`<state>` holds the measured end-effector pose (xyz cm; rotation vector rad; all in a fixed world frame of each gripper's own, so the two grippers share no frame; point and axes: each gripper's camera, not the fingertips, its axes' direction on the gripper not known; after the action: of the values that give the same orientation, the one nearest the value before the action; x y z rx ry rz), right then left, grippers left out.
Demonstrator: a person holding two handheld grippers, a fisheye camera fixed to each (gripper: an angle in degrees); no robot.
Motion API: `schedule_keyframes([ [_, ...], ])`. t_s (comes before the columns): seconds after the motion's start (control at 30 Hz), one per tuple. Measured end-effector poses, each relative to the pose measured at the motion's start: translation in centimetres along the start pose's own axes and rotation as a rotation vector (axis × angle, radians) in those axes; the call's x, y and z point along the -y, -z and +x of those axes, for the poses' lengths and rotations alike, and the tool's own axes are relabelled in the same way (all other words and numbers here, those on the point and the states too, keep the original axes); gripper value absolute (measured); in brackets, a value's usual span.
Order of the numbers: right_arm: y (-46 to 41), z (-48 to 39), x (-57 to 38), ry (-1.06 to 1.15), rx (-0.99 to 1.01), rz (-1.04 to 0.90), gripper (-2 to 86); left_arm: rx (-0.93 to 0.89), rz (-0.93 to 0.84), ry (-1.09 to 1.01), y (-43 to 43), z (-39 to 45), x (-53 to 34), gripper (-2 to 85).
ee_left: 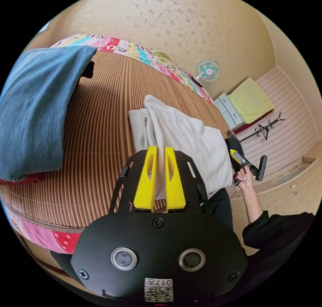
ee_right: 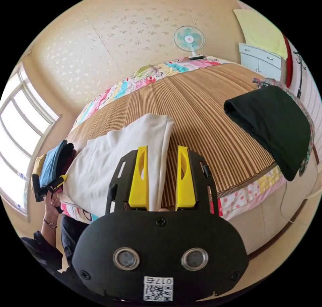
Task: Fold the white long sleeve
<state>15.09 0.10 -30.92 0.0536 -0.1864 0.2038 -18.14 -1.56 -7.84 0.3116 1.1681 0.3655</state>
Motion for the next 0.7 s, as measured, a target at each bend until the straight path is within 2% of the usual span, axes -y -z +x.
schedule_keyframes([
  [0.1, 0.5, -1.3, -0.7, 0.082, 0.05, 0.065, 5.3, -0.073, 0.099, -0.043, 2.1, 0.4, -1.6, 3.7],
  [0.2, -0.5, -2.8, -1.0, 0.118, 0.005, 0.045, 4.6, 0.032, 0.071, 0.045, 1.4, -0.8, -3.3, 3.7],
  [0.3, -3.7, -2.4, -0.7, 0.074, 0.001, -0.061, 5.5, 0.003, 0.019, 0.154, -0.8, -3.4, -4.6, 4.7],
  [0.43, -3.2, -1.9, -0.7, -0.005, 0.093, 0.076, 10.3, -0.105, 0.133, 0.151, 0.3, -4.6, -6.4, 9.4],
  [0.53, -4.2, -2.2, 0.9, -0.022, 0.102, 0.076, 11.8, -0.093, 0.05, 0.112, -0.9, -4.4, -6.9, 9.1],
  [0.63, -6.9, -3.2, 3.3, 0.01, 0.074, 0.002, 11.8, -0.007, -0.072, 0.059, -2.6, -3.6, -7.2, 4.4],
  [0.7, -8.7, -3.9, 4.6, 0.043, 0.075, -0.063, 11.1, 0.027, -0.091, 0.041, -2.3, -2.9, -7.3, 4.0],
])
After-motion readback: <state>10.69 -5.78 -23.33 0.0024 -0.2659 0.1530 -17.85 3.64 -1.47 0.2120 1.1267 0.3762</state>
